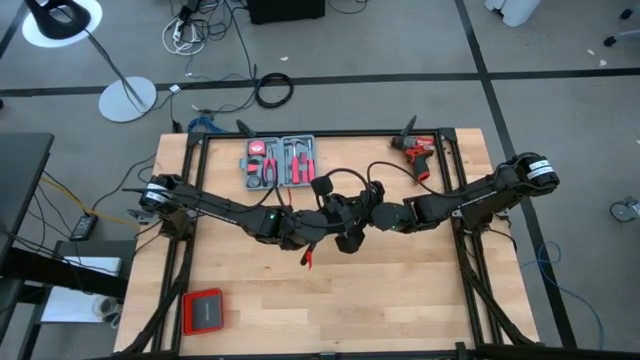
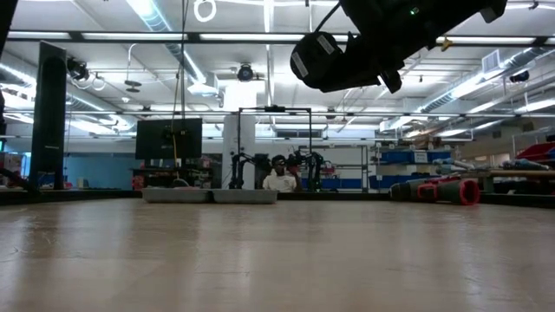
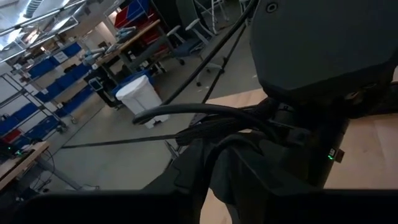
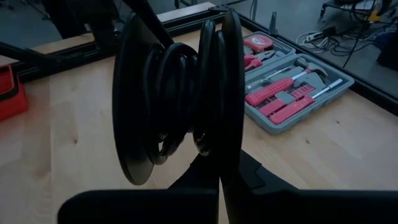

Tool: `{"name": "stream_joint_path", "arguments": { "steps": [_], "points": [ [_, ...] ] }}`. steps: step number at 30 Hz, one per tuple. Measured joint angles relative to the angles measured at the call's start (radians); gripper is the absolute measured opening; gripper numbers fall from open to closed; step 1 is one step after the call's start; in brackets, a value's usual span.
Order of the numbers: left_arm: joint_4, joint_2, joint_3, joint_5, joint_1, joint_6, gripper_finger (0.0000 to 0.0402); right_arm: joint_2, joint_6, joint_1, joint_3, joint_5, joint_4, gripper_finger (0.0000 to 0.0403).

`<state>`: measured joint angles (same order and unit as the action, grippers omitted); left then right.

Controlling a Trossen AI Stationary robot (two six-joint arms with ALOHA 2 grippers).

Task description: Coil cords

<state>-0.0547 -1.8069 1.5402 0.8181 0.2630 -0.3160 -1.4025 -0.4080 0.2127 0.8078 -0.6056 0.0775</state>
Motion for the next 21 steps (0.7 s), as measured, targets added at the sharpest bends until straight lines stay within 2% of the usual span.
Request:
{"name": "stream_joint_path", "arguments": {
  "steps": [3, 11, 15, 21],
  "points": [
    [0.000, 0.000, 0.000, 0.001, 0.001, -0.019, 0.0083, 0.000, 0.000, 0.000, 0.000, 0.000, 0.000, 0.0000],
    [0.002, 0.001, 0.000, 0.035, 0.002, -0.062, 0.0131, 0.000, 0.000, 0.000, 0.000, 0.000, 0.000, 0.0000],
    [0.003, 0.001, 0.001, 0.043, 0.012, -0.106, 0.0134, 0.000, 0.000, 0.000, 0.000, 0.000, -0.001, 0.0000],
    [0.023, 0.009, 0.001, 0.135, 0.029, -0.168, 0.0132, 0.000, 0.000, 0.000, 0.000, 0.000, -0.001, 0.0000]
  ]
}}
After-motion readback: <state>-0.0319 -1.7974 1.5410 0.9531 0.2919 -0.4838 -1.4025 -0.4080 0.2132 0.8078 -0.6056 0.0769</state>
